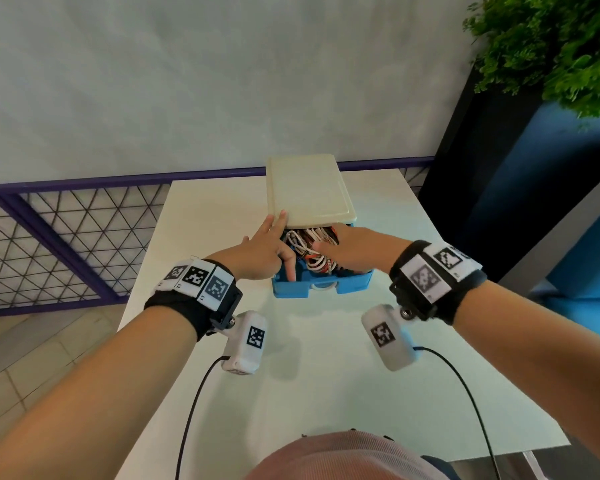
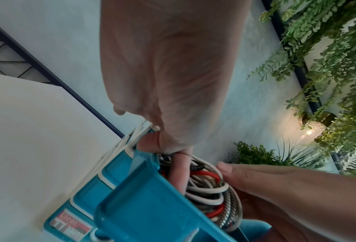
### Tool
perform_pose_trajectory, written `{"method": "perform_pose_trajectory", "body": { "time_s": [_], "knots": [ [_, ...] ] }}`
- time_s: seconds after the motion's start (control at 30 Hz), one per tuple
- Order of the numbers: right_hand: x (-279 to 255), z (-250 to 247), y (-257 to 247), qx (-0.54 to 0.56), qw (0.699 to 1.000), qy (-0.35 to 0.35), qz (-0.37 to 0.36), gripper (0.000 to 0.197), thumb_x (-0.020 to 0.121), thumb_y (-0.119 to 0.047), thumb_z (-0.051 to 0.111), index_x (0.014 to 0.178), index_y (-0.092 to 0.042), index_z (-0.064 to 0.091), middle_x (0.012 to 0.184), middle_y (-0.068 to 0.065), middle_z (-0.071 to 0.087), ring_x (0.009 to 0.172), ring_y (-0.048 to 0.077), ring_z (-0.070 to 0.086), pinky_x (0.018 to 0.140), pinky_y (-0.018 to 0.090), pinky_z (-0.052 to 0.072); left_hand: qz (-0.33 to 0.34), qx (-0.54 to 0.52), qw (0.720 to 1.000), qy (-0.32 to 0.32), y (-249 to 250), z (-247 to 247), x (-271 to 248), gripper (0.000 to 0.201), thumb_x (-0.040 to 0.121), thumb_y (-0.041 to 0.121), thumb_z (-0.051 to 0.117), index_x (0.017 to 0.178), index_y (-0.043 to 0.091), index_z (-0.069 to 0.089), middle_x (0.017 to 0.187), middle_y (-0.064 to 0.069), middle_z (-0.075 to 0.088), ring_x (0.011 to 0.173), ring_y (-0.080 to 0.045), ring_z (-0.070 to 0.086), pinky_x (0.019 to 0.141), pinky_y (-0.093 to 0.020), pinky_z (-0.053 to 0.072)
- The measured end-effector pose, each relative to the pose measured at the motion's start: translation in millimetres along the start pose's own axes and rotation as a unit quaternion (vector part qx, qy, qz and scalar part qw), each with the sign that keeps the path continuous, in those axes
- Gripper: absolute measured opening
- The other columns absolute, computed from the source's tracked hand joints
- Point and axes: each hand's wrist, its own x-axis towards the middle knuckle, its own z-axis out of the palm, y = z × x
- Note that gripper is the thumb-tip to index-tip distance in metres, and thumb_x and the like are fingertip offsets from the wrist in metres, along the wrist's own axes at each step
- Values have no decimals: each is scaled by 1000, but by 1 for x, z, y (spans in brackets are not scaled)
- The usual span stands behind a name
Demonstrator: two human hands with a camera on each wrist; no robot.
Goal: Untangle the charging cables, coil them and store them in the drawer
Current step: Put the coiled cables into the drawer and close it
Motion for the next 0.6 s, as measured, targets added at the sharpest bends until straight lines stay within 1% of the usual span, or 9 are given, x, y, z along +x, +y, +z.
{"method": "perform_pose_trajectory", "body": {
  "time_s": [0.07,0.1,0.17,0.2,0.3,0.33,0.4,0.5,0.6],
  "knots": [
    [-10,9,1,-133,989,1,-58,49,104,-37,32,143,-8,31,133,15,48,108,29,54,89,40,45,-7,-2,1000,4,2,2,0,52,80,-11,38,65,31,65,158,6,-21,143,-16,-26,114,-56,-10],
    [-12,15,4,-194,978,2,-82,47,105,-28,31,147,-7,27,151,16,30,124,38,44,100,46,41,-8,-1,1000,6,3,2,0,52,80,-11,37,64,30,64,158,5,-22,143,-16,-26,114,-56,-9],
    [-15,27,9,-257,959,12,-117,52,103,-15,34,152,-9,18,161,12,-3,141,47,16,113,52,27,-10,1,1000,7,4,3,0,52,80,-11,37,63,30,63,158,4,-22,143,-18,-27,115,-56,-7],
    [-17,32,11,-251,961,23,-113,58,101,-15,37,153,-14,12,162,12,-7,145,45,8,114,52,27,-11,2,1000,6,4,3,0,52,81,-11,37,62,30,63,158,4,-23,143,-18,-27,115,-57,-6],
    [-25,38,11,-282,951,99,-83,71,101,-26,40,152,-29,-8,161,17,0,148,34,6,97,44,45,-14,7,1000,4,4,3,1,49,81,-9,38,61,29,63,158,5,-23,143,-17,-27,116,-58,-5],
    [-26,38,10,-302,941,125,-90,71,101,-28,41,152,-30,-8,161,17,0,148,34,5,98,45,43,-15,7,1000,5,3,3,1,49,82,-8,38,62,28,63,157,6,-24,143,-17,-27,116,-58,-5],
    [-22,34,13,-323,922,141,-162,69,100,-28,40,153,-28,-5,161,16,1,149,34,2,111,53,27,-13,5,1000,6,2,3,1,49,83,-7,36,63,29,63,157,6,-25,143,-15,-27,116,-57,-5],
    [-7,28,23,-310,901,79,-293,55,103,-31,24,154,-22,6,162,6,7,150,26,1,116,56,17,-7,13,1000,6,1,3,2,50,87,-5,36,63,31,60,157,5,-25,143,-17,-27,116,-57,-4],
    [-4,25,27,-208,935,-26,-286,56,103,-40,17,154,-20,1,163,-6,-3,147,11,-15,121,48,2,-4,1,1000,11,0,3,3,50,86,-6,36,61,30,59,157,4,-24,144,-18,-25,117,-57,-3]
  ]
}}
